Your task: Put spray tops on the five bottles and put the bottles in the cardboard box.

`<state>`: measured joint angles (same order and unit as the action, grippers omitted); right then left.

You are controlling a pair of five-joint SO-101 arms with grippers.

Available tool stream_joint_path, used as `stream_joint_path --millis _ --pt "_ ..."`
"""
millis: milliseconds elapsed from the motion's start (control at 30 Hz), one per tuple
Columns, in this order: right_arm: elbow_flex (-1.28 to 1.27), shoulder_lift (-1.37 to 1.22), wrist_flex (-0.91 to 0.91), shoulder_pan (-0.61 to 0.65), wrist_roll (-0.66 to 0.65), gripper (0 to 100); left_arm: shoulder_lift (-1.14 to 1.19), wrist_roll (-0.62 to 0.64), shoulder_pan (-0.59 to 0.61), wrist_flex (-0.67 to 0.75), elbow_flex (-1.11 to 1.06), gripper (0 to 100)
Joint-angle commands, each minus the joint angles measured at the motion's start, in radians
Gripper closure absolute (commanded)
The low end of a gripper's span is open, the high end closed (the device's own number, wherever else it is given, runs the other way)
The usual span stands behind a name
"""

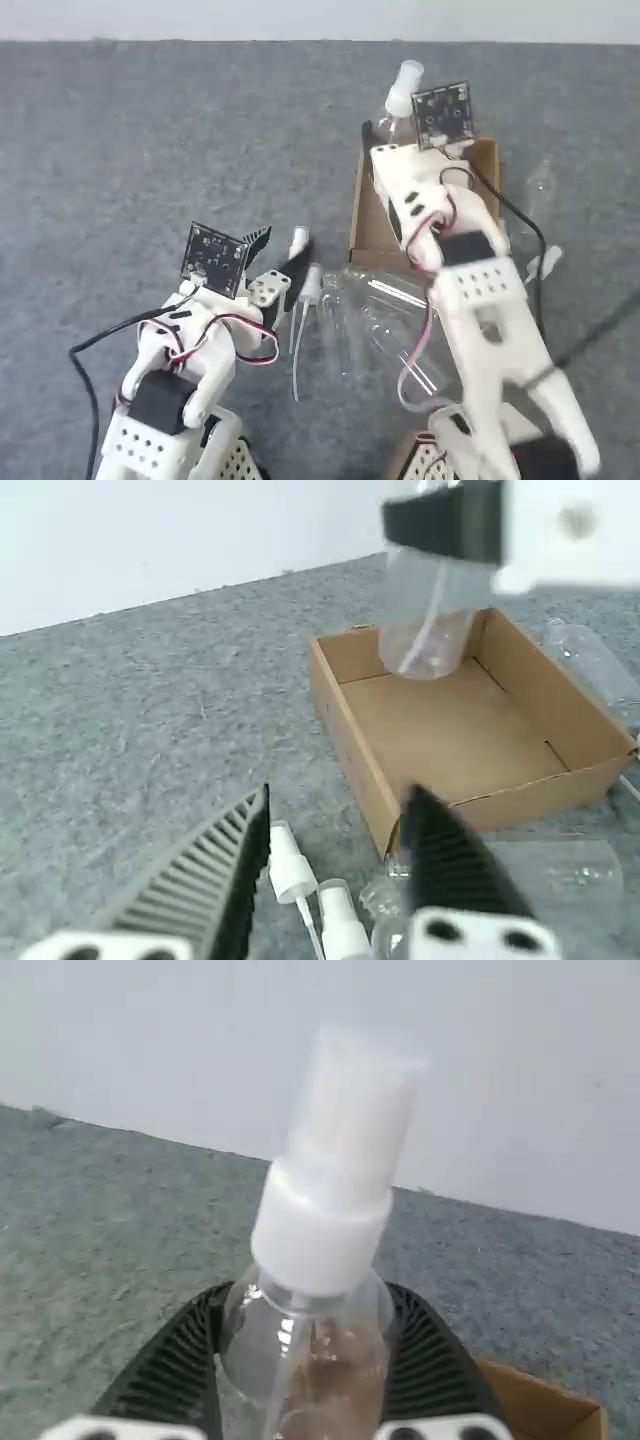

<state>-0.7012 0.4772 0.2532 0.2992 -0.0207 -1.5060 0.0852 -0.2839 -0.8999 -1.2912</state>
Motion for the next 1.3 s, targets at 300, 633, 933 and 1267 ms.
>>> stream_joint_path --millis 300,633,933,1267 --pt "0.124 -0.475 -0.410 -0.084 -0.008 99.2 -0.002 -0.011 0.008 0.075 -0.025 99" --pt "0.242 -0.668 -0.460 -0.085 0.071 99.2 -0.002 -0.011 0.008 0.080 -0.027 99" --pt "0.249 -0.707 -0.461 -0.082 0.071 95.1 -0.002 -0.011 0.008 0.078 -0.025 99" --pt "0.242 -0.704 -0.456 -0.071 0.069 74.3 -0.002 -0.011 0.008 0.080 -0.028 99"
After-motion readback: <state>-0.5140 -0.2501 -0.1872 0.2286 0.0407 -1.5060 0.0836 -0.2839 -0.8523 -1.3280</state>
